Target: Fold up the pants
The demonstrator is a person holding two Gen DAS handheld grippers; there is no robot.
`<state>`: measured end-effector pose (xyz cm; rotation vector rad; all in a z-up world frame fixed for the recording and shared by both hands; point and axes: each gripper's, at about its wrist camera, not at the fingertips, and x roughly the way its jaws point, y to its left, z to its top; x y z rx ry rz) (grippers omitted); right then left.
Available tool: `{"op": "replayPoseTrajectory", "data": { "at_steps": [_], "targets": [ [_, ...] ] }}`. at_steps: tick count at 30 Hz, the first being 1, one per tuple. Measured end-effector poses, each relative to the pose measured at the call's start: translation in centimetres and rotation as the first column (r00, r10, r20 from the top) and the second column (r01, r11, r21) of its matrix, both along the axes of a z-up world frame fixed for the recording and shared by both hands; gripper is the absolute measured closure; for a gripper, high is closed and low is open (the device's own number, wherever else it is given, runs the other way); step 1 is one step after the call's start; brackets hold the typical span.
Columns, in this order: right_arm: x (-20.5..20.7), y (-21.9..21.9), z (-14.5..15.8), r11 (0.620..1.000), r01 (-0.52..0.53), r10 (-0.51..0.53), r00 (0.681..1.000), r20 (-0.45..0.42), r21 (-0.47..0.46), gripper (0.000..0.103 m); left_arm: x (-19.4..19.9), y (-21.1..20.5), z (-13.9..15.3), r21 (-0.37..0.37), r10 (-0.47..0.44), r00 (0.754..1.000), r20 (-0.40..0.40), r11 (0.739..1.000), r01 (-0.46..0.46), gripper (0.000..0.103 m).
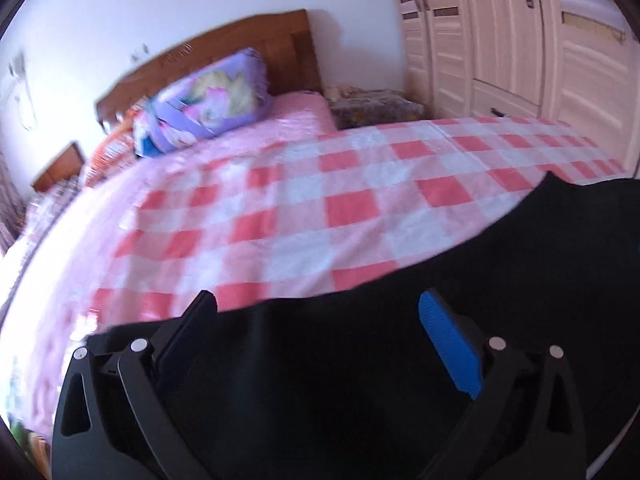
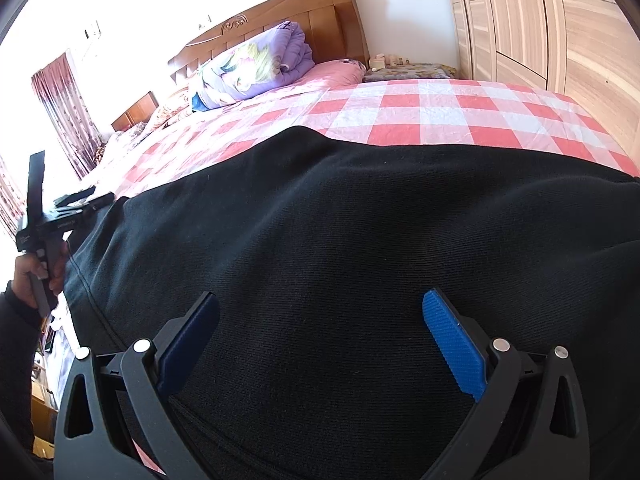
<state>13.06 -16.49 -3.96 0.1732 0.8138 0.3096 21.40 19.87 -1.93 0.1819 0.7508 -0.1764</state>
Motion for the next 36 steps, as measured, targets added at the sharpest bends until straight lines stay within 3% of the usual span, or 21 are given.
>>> {"op": "replayPoseTrajectory", "data": {
  "at_steps": [2, 3, 4, 6, 8, 10, 12, 14, 16, 17, 19, 21, 22, 24, 25, 26, 28, 31, 36],
  "targets": [
    [0.0, -0.1, 0.0, 1.0, -0.001, 0.001, 1.0, 0.0, 0.004, 0.004, 1.9, -0.7, -3.0, -0.138, -0.071, 0.984, -0.165, 0.989, 0.048, 0.002],
    [-0.1, 0.0, 0.0, 1.0, 0.0, 0.0, 1.0, 0.002, 0.0, 0.005, 2.3, -1.4, -4.2, -0.096, -0.055, 0.977, -0.208, 0.995, 0.036, 0.002],
    [-0.1, 0.0, 0.0, 1.0, -0.001, 0.001, 1.0, 0.001, 0.003, 0.004, 1.6, -2.1, -4.0, -0.062, -0.059, 0.98, -0.189, 0.997, 0.048, 0.002],
    [0.0, -0.2, 0.0, 1.0, -0.001, 0.001, 1.0, 0.001, 0.009, 0.004, 0.9, -2.5, -4.2, -0.071, -0.051, 0.975, -0.214, 0.997, 0.037, 0.002],
    [0.0, -0.3, 0.0, 1.0, -0.002, 0.002, 1.0, 0.002, 0.014, 0.004, -0.4, -2.5, -4.0, -0.046, -0.052, 0.978, -0.2, 0.998, 0.044, 0.002],
    [0.0, -0.3, 0.0, 1.0, -0.002, 0.002, 1.0, 0.001, 0.019, 0.004, -2.7, -1.4, -2.5, -0.071, -0.044, 0.993, -0.114, 0.997, 0.036, 0.002],
    [0.0, -0.3, 0.0, 1.0, -0.002, 0.002, 1.0, 0.001, 0.016, 0.004, -5.1, 1.4, -0.4, -0.134, 0.027, 0.999, -0.033, 0.99, -0.031, 0.002],
    [0.1, -0.4, 0.0, 1.0, -0.002, 0.002, 1.0, 0.001, 0.018, 0.004, -7.1, 6.3, 1.8, -0.26, 0.142, 0.99, 0.025, 0.957, -0.131, 0.002],
    [0.1, -0.4, 0.0, 1.0, -0.002, 0.002, 1.0, 0.001, 0.018, 0.004, -9.8, 12.0, 2.9, -0.435, 0.286, 0.958, 0.009, 0.864, -0.254, 0.002],
    [0.1, -0.4, 0.0, 1.0, -0.001, 0.001, 1.0, 0.001, 0.017, 0.004, -11.4, 15.2, 2.9, -0.546, 0.337, 0.941, -0.018, 0.785, -0.292, 0.002],
    [0.1, -0.4, 0.0, 1.0, -0.001, 0.001, 1.0, 0.0, 0.01, 0.004, -14.3, 20.7, 1.7, -0.726, 0.388, 0.917, -0.098, 0.602, -0.332, 0.002],
    [0.2, -0.3, 0.0, 1.0, -0.001, 0.001, 1.0, -0.001, 0.001, 0.004, -16.2, 25.2, 0.1, -0.801, 0.439, 0.879, -0.187, 0.45, -0.395, 0.002],
    [0.2, -0.2, 0.0, 1.0, -0.001, 0.001, 1.0, -0.001, -0.001, 0.004, -16.8, 26.8, -0.4, -0.812, 0.462, 0.861, -0.21, 0.407, -0.417, 0.002],
    [0.2, -0.2, 0.0, 1.0, -0.001, 0.001, 1.0, -0.002, -0.004, 0.004, -17.2, 29.3, -1.3, -0.83, 0.483, 0.843, -0.236, 0.351, -0.433, 0.004],
    [0.2, -0.2, 0.0, 1.0, -0.001, 0.001, 1.0, -0.002, -0.005, 0.004, -17.3, 30.0, -1.6, -0.825, 0.5, 0.83, -0.248, 0.339, -0.451, 0.01],
    [0.2, -0.2, 0.0, 1.0, -0.001, 0.001, 1.0, -0.002, -0.005, 0.004, -17.2, 30.5, -1.8, -0.81, 0.512, 0.818, -0.261, 0.345, -0.474, 0.015],
    [0.2, -0.2, 0.0, 1.0, -0.001, 0.001, 1.0, -0.002, -0.006, 0.004, -16.9, 30.5, -2.2, -0.753, 0.527, 0.796, -0.297, 0.383, -0.535, 0.036],
    [0.2, -0.1, -0.1, 1.0, -0.001, 0.001, 1.0, -0.004, -0.013, 0.004, -17.0, 29.4, -2.7, -0.686, 0.543, 0.779, -0.312, 0.439, -0.581, 0.043],
    [0.2, -0.1, -0.1, 1.0, -0.001, 0.001, 1.0, -0.003, -0.01, 0.004, -16.9, 28.0, -3.1, -0.582, 0.568, 0.763, -0.309, 0.521, -0.624, 0.043]
  ]
}}
